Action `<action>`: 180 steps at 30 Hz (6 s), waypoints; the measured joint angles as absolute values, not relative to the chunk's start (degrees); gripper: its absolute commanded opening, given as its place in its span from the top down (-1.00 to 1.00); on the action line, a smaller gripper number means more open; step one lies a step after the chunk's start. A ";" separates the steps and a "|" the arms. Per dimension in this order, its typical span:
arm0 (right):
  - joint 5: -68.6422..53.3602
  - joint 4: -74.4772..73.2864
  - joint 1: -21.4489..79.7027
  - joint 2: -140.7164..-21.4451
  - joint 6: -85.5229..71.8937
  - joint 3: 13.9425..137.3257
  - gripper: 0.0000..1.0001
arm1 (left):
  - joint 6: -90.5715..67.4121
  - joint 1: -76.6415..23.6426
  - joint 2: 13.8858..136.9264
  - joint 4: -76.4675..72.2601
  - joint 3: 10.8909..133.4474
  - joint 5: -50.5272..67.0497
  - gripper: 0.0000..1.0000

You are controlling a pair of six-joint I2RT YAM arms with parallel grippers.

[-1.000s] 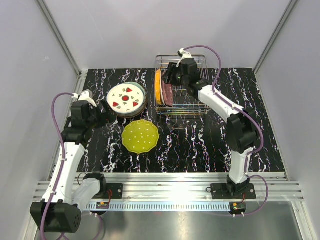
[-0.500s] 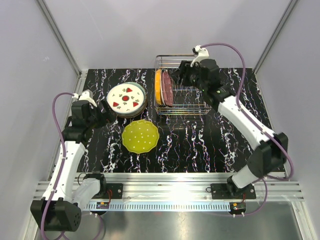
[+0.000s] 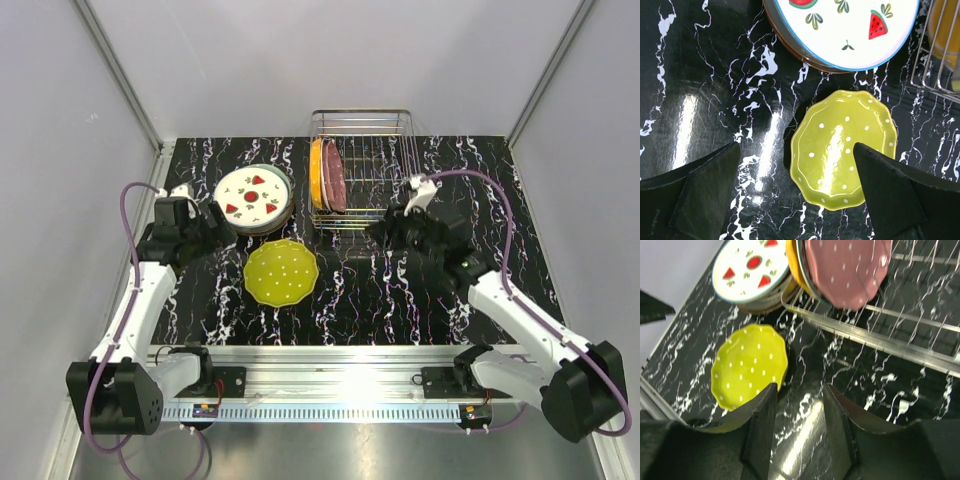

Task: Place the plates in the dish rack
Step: Grab a plate with the right arm, then pass the plate from the right arm to the left, then pass the plate from the left arm to the right, then insert the plate into the dish rack

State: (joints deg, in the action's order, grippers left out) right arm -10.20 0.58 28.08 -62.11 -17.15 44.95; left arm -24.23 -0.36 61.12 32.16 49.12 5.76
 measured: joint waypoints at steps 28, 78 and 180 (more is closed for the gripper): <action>-12.84 15.07 58.35 -81.36 -2.74 42.48 -0.19 | -24.34 0.69 65.73 35.09 49.17 3.22 -0.98; 6.46 2.94 70.35 -105.23 5.85 63.77 1.00 | -25.58 0.93 60.97 34.72 49.15 3.70 -0.98; 32.53 4.10 72.14 -74.17 0.21 43.55 0.97 | -33.63 -13.87 63.64 36.56 61.89 1.80 -0.89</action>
State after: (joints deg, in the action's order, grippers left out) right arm 32.53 4.10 72.14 -74.17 0.21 43.55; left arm -33.63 -13.87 63.64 36.56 61.89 1.80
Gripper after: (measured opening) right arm 0.328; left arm 0.926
